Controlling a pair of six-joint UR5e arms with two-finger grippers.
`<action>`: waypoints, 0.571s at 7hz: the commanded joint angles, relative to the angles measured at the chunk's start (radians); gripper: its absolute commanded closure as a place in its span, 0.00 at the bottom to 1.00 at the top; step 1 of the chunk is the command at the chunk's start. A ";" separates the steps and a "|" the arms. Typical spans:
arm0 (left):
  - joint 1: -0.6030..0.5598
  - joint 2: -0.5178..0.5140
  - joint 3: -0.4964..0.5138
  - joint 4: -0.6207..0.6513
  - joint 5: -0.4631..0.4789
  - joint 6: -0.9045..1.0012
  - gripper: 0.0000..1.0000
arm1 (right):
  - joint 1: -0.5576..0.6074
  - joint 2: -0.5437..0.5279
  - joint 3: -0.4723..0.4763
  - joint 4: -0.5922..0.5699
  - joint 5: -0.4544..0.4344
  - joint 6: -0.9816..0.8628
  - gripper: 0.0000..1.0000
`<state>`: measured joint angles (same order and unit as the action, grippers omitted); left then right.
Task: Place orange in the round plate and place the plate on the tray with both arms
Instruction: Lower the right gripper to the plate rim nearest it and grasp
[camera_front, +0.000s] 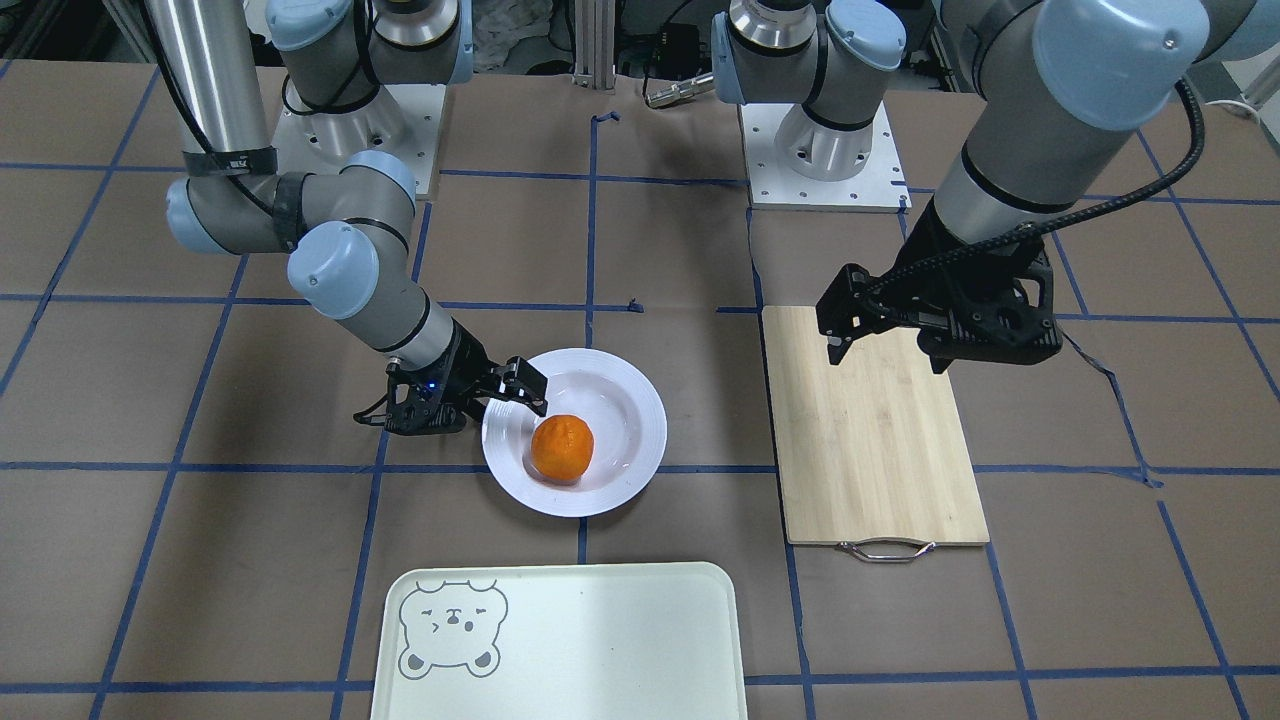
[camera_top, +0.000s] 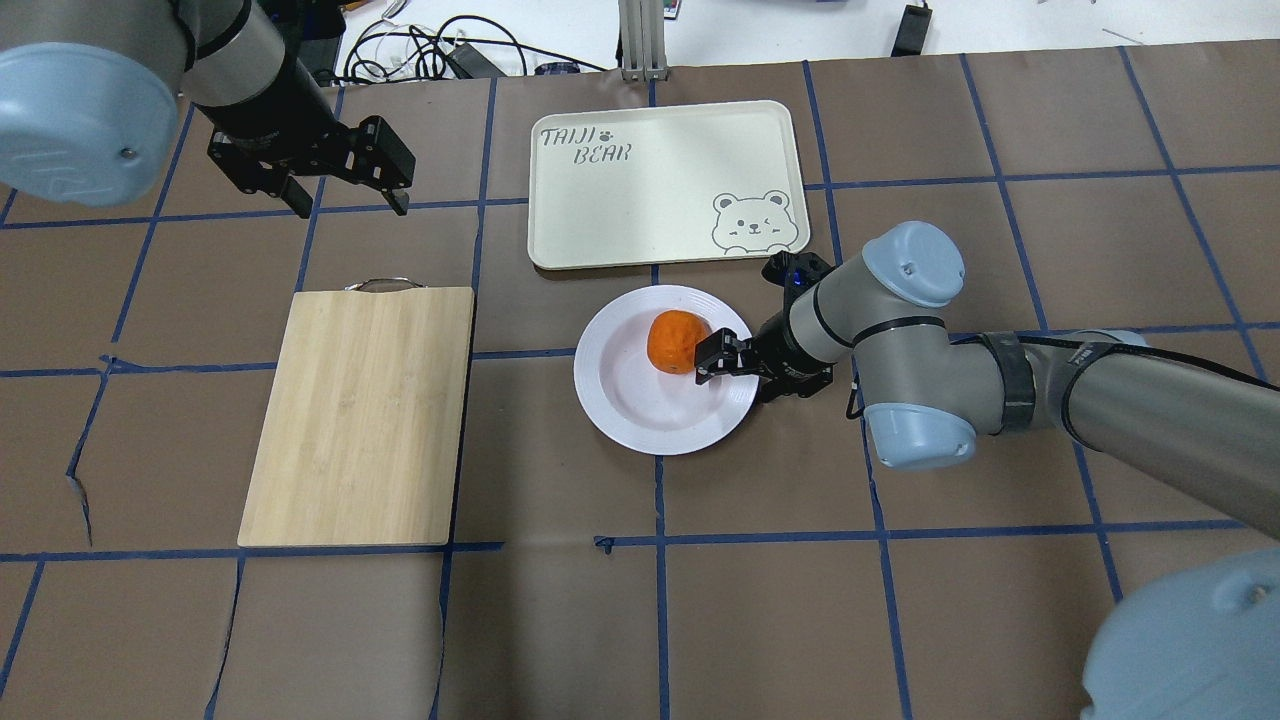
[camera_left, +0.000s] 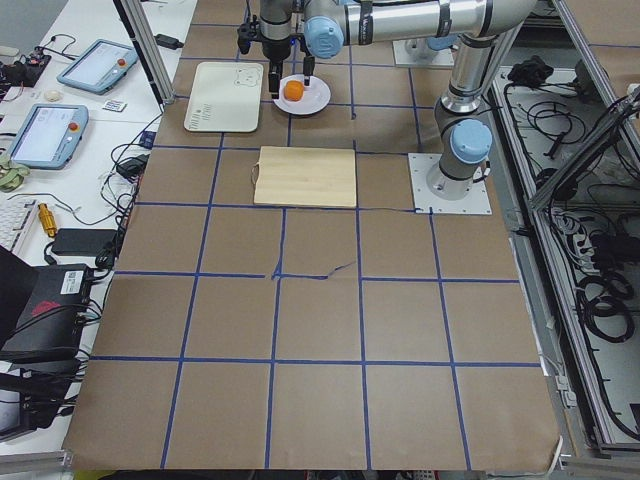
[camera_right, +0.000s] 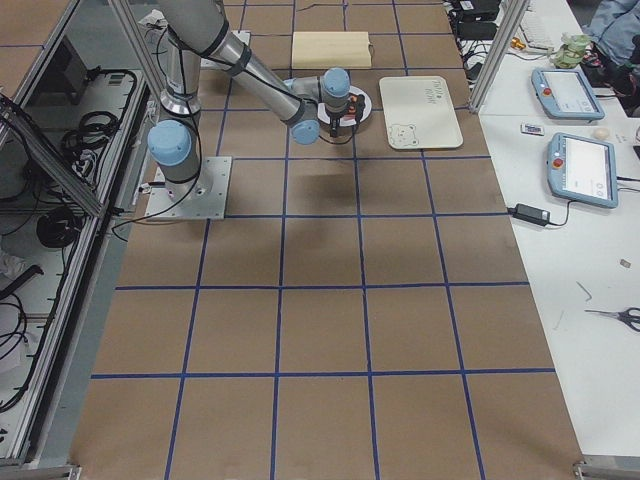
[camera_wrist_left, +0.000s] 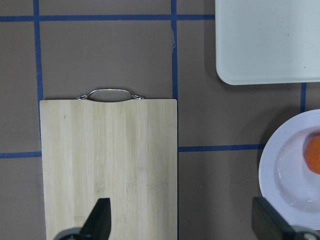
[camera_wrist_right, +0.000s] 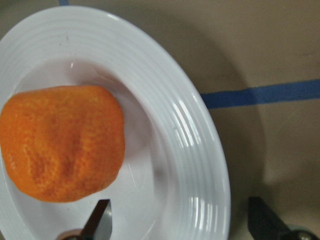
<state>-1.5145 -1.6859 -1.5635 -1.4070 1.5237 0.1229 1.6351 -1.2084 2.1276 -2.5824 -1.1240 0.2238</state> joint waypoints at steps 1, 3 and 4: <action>0.000 0.014 -0.013 -0.001 0.003 0.027 0.00 | 0.002 0.024 0.003 -0.038 -0.002 0.054 0.19; -0.001 0.017 -0.024 -0.001 0.007 0.027 0.00 | 0.003 0.026 -0.002 -0.059 -0.005 0.118 0.45; -0.001 0.018 -0.024 0.000 0.006 0.027 0.00 | 0.006 0.026 -0.002 -0.058 -0.005 0.153 0.63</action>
<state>-1.5154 -1.6691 -1.5855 -1.4078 1.5296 0.1500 1.6387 -1.1838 2.1266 -2.6374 -1.1287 0.3384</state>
